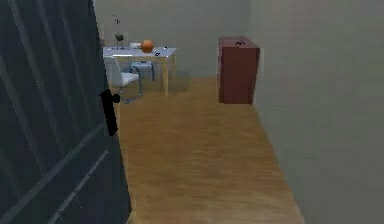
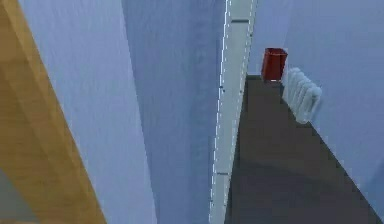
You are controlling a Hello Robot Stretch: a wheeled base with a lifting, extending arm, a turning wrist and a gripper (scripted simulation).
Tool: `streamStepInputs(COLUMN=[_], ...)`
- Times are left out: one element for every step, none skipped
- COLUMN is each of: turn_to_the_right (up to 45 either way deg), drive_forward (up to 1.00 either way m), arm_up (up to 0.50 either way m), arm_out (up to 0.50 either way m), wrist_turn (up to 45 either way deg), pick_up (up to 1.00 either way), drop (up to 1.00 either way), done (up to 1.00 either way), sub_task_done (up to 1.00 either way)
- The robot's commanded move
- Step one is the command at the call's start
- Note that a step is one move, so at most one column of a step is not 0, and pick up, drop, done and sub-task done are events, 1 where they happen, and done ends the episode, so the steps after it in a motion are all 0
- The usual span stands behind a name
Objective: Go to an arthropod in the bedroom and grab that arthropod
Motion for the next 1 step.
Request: streamStepInputs(turn_to_the_right=[0.0], drive_forward=[0.3], arm_up=[0.0], arm_out=[0.0], wrist_turn=[0.0], pick_up=[0.0], drop=[0.0], done=[0.0], sub_task_done=[0.0])
